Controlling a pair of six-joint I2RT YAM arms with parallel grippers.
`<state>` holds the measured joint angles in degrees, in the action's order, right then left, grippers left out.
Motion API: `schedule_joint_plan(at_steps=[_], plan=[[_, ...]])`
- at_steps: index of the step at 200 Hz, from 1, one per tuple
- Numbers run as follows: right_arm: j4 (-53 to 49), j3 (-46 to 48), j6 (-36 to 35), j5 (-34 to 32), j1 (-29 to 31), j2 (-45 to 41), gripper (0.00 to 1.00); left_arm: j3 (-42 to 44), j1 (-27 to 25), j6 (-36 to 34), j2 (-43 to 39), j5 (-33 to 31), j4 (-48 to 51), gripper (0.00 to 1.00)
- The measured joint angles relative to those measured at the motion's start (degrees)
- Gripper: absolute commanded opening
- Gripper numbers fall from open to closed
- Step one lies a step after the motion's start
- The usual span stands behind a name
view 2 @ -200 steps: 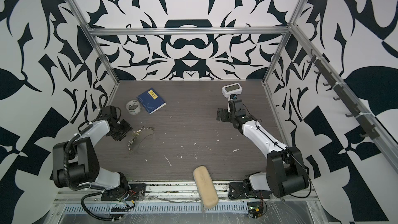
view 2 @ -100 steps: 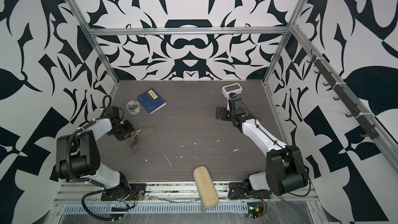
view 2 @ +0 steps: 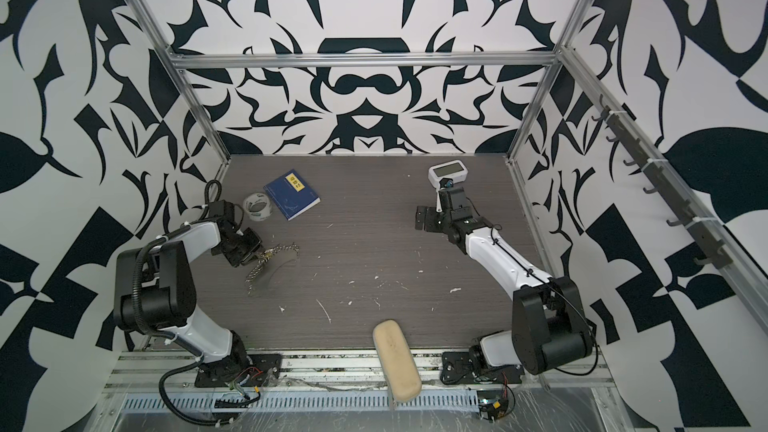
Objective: Remove the keys from the keyring
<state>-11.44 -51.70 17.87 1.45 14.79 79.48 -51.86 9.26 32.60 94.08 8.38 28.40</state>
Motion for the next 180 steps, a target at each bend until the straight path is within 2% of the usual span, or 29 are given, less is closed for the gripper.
schedule_joint_plan(at_steps=[82,141,180], plan=[[-0.63,-0.20,-1.27,-0.31,0.02,-0.79,1.00,-1.53,-1.20,-0.92,-1.18,-2.25,2.19,0.00],[-0.81,-0.20,-1.55,-0.61,0.09,-1.79,1.00,-1.53,-1.73,-1.66,-4.83,-3.30,3.74,0.00],[-0.63,-0.22,-1.55,-0.04,0.09,-2.32,1.00,-1.81,-5.22,-5.07,-10.84,-4.76,4.00,0.00]])
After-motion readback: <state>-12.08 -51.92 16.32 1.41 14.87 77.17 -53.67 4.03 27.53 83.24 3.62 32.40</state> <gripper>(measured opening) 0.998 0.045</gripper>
